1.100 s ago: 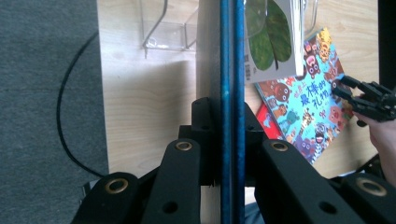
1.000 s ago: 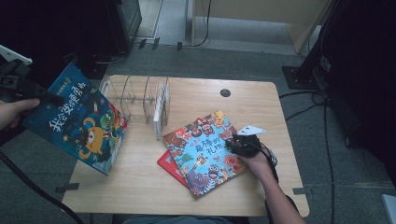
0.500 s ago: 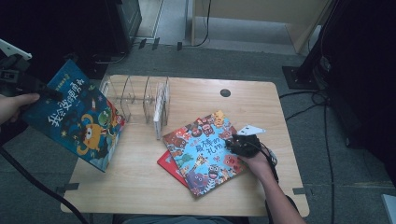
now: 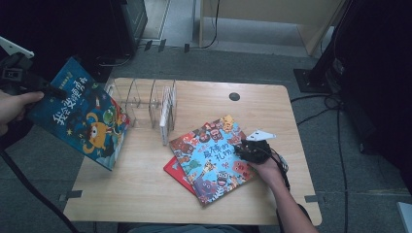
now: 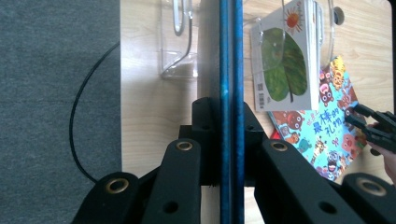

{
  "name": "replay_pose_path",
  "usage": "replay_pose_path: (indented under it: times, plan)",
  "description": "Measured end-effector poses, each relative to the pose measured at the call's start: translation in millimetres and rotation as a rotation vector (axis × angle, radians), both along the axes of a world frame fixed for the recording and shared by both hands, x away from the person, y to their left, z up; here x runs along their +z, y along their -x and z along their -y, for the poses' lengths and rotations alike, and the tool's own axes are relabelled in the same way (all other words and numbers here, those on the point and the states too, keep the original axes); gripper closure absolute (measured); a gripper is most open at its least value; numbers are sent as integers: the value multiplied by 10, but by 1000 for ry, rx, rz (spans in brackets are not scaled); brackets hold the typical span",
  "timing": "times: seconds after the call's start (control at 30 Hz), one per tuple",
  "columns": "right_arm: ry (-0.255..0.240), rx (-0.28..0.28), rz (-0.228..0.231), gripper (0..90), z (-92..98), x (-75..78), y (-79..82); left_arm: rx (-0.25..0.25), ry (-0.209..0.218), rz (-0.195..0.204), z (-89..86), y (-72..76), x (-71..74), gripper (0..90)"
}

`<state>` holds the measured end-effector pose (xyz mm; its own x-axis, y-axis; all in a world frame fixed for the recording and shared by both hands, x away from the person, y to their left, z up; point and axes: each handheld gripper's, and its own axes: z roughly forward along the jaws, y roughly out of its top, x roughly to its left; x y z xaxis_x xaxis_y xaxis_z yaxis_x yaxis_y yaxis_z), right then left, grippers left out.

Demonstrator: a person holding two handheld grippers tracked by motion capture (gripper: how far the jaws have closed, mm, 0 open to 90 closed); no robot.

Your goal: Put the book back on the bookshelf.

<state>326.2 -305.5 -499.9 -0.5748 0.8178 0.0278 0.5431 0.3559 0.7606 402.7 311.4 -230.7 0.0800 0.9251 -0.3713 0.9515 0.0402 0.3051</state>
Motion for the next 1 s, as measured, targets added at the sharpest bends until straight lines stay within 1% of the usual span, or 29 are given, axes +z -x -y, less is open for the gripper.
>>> replay_pose_path:
  times: [0.07,0.27,0.47,0.57,0.6,0.73,0.87,1.0]
  plan:
    - [1,0,2,558,-1,-1,2,7,0,1,-3,-43,-13,836]
    - [-2,6,2,559,-1,-3,1,18,40,-4,-17,-179,-49,838]
    - [-10,6,5,550,-3,-12,6,17,35,16,20,-316,-69,836]
    - [-13,4,9,542,-6,-16,14,21,42,16,20,-378,-86,836]
    - [-13,6,10,539,-6,-17,18,13,46,17,15,-403,-94,836]
    - [-14,12,16,516,-9,-25,41,22,58,19,-9,-475,-107,836]
    - [-16,13,20,513,-8,-30,46,22,59,24,-10,-551,-116,835]
    - [-12,15,22,503,-10,-30,51,19,58,17,2,-617,-136,835]
